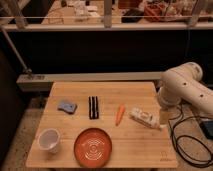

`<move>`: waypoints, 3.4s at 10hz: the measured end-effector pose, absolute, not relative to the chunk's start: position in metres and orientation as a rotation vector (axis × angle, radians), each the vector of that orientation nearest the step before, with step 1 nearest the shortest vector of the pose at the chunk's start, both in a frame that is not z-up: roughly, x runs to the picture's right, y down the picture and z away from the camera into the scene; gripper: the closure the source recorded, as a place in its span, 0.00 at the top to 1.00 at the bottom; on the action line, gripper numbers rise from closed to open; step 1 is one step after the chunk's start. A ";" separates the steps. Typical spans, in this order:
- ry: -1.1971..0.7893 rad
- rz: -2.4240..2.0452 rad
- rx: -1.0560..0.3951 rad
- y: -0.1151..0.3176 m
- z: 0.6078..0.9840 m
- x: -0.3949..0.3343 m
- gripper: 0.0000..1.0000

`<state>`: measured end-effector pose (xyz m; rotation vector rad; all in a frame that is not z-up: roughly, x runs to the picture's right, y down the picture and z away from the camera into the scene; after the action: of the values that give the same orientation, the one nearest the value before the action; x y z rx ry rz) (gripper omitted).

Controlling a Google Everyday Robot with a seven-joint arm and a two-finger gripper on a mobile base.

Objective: Pick up the ceramic bowl

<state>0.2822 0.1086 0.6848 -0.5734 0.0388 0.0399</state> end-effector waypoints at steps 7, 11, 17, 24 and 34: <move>0.010 -0.142 -0.570 0.127 0.677 0.224 0.80; -0.009 -0.240 -0.567 0.135 0.674 0.189 0.80; -0.045 -0.420 -0.558 0.146 0.666 0.159 0.80; -0.105 -0.636 -0.532 0.160 0.658 0.116 0.80; -0.202 -0.841 -0.452 0.196 0.656 0.070 0.80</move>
<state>0.0703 0.1958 0.6560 -0.4523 -0.2022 -0.8411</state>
